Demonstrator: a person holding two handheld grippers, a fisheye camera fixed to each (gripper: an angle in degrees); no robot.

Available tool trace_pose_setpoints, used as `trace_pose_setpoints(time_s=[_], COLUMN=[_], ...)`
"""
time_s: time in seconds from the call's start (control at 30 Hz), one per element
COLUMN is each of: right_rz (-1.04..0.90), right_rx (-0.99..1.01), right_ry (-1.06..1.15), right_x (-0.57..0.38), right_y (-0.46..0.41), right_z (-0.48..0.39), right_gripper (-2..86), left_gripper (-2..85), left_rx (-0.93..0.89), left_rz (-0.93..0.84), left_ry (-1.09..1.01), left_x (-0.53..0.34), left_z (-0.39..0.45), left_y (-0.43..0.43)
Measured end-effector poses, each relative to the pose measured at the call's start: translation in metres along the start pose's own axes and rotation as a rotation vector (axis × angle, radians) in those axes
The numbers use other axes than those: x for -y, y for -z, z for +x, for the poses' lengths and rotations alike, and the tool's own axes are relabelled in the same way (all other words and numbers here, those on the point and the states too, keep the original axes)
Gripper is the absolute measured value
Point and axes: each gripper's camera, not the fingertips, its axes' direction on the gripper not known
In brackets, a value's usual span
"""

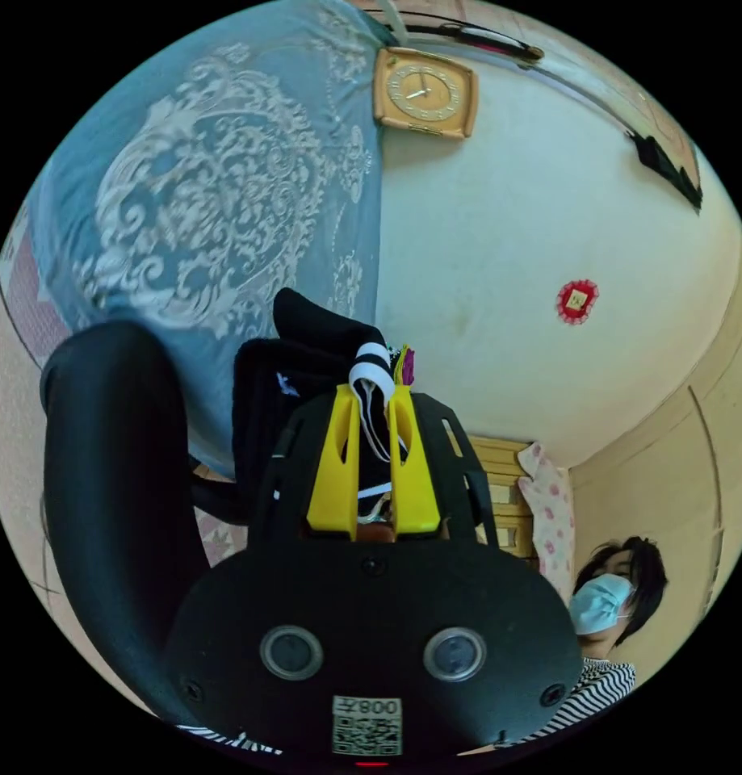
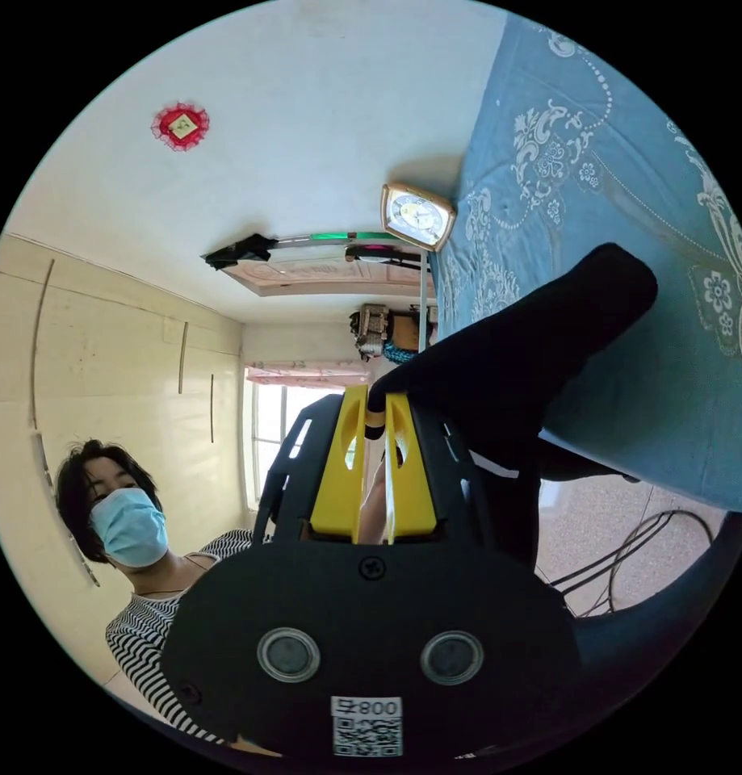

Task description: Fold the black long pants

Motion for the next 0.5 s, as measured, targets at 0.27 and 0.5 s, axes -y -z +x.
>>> trace_pose_setpoints(time_s=[0.27,0.5], right_rz=[-0.059,-0.088], right_rx=[-0.064,-0.073], right_ry=[0.063,0.075], right_x=[-0.005,-0.015], right_y=[0.025,0.043], right_z=[-0.054,-0.102], right_gripper=[1.3,1.5], left_gripper=[8.7,11.8], left_rx=[-0.089,-0.184], left_rz=[0.013,0.012], left_ry=[0.127,0.196], left_x=[-0.026,-0.041], left_z=[-0.009,0.008], left_y=[0.008,0.022])
